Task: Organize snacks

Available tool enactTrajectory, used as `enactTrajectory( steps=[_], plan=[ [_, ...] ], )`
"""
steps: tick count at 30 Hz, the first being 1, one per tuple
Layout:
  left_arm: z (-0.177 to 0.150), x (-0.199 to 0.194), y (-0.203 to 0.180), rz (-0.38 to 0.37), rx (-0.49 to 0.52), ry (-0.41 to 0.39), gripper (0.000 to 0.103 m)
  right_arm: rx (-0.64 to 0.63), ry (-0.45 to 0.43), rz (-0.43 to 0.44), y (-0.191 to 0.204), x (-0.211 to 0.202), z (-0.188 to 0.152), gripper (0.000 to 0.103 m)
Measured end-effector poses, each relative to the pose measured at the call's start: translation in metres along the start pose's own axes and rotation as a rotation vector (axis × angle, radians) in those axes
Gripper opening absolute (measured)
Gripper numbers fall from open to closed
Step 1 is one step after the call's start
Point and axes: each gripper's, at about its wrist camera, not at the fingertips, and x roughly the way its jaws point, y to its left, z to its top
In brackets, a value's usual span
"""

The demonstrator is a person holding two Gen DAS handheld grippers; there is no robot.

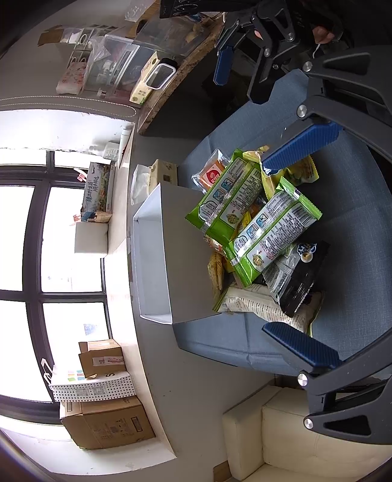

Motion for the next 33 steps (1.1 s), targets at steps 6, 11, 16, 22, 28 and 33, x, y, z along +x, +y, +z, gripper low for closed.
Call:
enactTrajectory(
  steps=[6,11,16,22,28,33],
  plan=[
    [-0.0009,0.0002,0.0003,0.0,-0.001,-0.001,0.103,-0.001,0.001,0.003,0.0008,0.0002,-0.0004,0.103],
    [-0.002,0.0009,0.0006,0.003,-0.002,0.0,0.103,-0.003,0.003,0.005,0.0013,0.0014,-0.0007,0.103],
    [-0.0033,0.0023,0.0009,0.005,-0.003,0.003,0.103,-0.003,0.007,0.003,0.0017,0.0023,-0.0009,0.103],
    [-0.0035,0.0017,0.0008,0.003,-0.003,0.003,0.103,-0.004,0.009,0.002,0.002,0.0029,-0.0018,0.103],
    [-0.0033,0.0017,0.0007,0.003,-0.002,0.003,0.103,-0.003,0.011,0.006,0.0021,0.0034,-0.0019,0.103],
    [-0.0035,0.0015,0.0002,0.002,-0.001,0.003,0.103,-0.002,0.012,0.007,0.0022,0.0039,-0.0019,0.103]
  ],
)
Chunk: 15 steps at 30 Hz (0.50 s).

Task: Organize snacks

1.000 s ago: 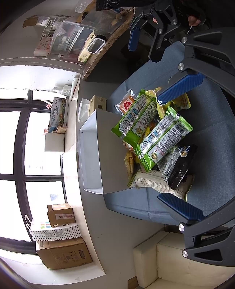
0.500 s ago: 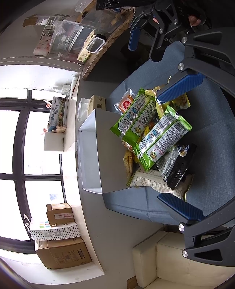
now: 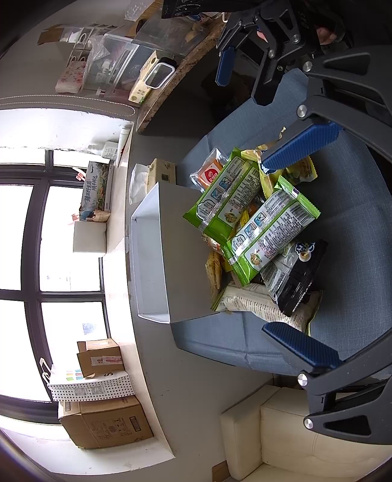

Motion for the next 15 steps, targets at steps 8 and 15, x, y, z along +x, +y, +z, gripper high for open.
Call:
enactTrajectory(
  steps=[8,15],
  plan=[
    [0.0002,0.0,0.0,-0.001,0.0,0.0,0.103,0.002,0.004,-0.002,-0.0002,0.0014,-0.0014,0.103],
    [-0.0006,0.0001,-0.0002,-0.003,-0.001,0.0,0.103,0.004,0.012,-0.001,-0.0002,0.0044,-0.0023,0.103]
  ],
)
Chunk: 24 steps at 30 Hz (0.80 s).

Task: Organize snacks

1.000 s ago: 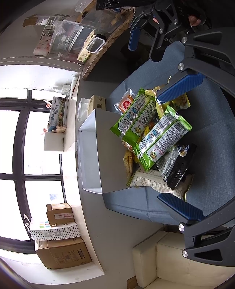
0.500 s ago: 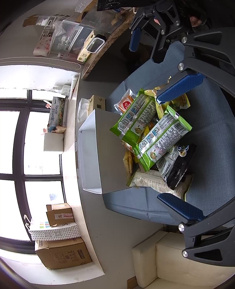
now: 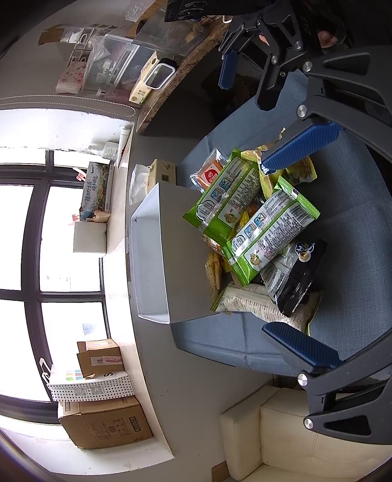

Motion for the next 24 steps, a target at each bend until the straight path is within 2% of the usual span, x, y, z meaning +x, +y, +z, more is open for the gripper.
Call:
enactTrajectory(
  steps=[15,20,24],
  plan=[
    [-0.002,0.0,0.007,0.004,-0.011,0.005,0.103,-0.023,0.037,-0.023,0.002,0.021,0.0,0.103],
    [-0.004,-0.001,0.011,0.009,-0.019,0.01,0.103,-0.066,0.049,-0.043,0.002,0.048,0.01,0.103],
    [-0.008,0.002,0.016,0.018,-0.029,0.022,0.103,-0.138,0.083,-0.109,0.003,0.086,0.025,0.103]
  ],
)
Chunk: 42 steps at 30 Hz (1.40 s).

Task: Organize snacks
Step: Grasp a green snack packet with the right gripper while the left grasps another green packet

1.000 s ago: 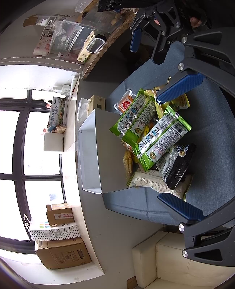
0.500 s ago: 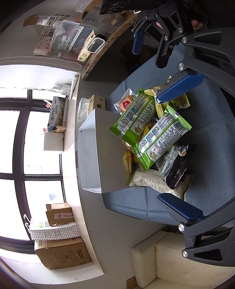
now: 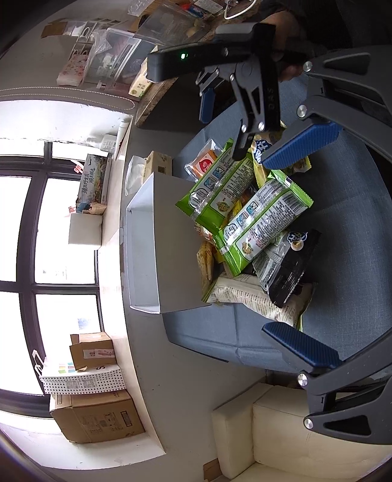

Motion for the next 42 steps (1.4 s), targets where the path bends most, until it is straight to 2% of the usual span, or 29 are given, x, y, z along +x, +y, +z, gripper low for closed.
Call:
enactTrajectory(
  steps=[5,10,11,12,13,17,22,28,31,35,38,39,40,42],
  plan=[
    [-0.005,0.003,0.007,0.01,-0.014,0.015,0.103,-0.127,0.067,-0.06,0.012,0.053,0.016,0.103],
    [-0.009,0.007,0.015,0.012,-0.032,0.03,0.103,-0.234,0.115,-0.098,0.028,0.084,0.015,0.096],
    [-0.01,0.008,0.016,0.014,-0.036,0.035,0.103,-0.265,0.119,-0.11,0.032,0.086,0.014,0.087],
    [-0.011,0.011,0.017,0.014,-0.039,0.04,0.103,-0.284,0.123,-0.103,0.036,0.086,0.013,0.071],
    [-0.012,0.013,0.018,0.012,-0.042,0.047,0.103,-0.287,0.124,-0.088,0.038,0.085,0.012,0.069],
    [-0.015,0.025,0.017,-0.007,-0.053,0.078,0.103,-0.237,0.118,-0.042,0.032,0.075,0.012,0.069],
    [-0.009,0.05,0.006,-0.051,-0.064,0.136,0.103,-0.094,0.05,-0.004,0.0,0.044,0.016,0.068],
    [0.013,0.099,-0.016,-0.039,-0.065,0.213,0.103,0.02,-0.055,-0.047,-0.039,-0.003,0.013,0.068],
    [0.021,0.127,-0.025,0.001,-0.076,0.255,0.103,0.072,-0.099,-0.06,-0.054,-0.025,0.013,0.068],
    [0.023,0.167,-0.027,0.109,-0.111,0.362,0.103,0.131,-0.145,-0.053,-0.066,-0.055,0.0,0.068],
    [0.021,0.186,-0.027,0.168,-0.127,0.401,0.102,0.157,-0.166,-0.052,-0.069,-0.072,-0.011,0.068],
    [0.022,0.185,-0.029,0.185,-0.115,0.39,0.088,0.163,-0.169,-0.05,-0.069,-0.075,-0.014,0.068],
    [0.022,0.185,-0.031,0.187,-0.102,0.385,0.084,0.165,-0.17,-0.048,-0.068,-0.077,-0.016,0.068],
    [0.023,0.183,-0.033,0.163,-0.093,0.39,0.082,0.171,-0.165,-0.043,-0.068,-0.079,-0.022,0.068]
  ],
)
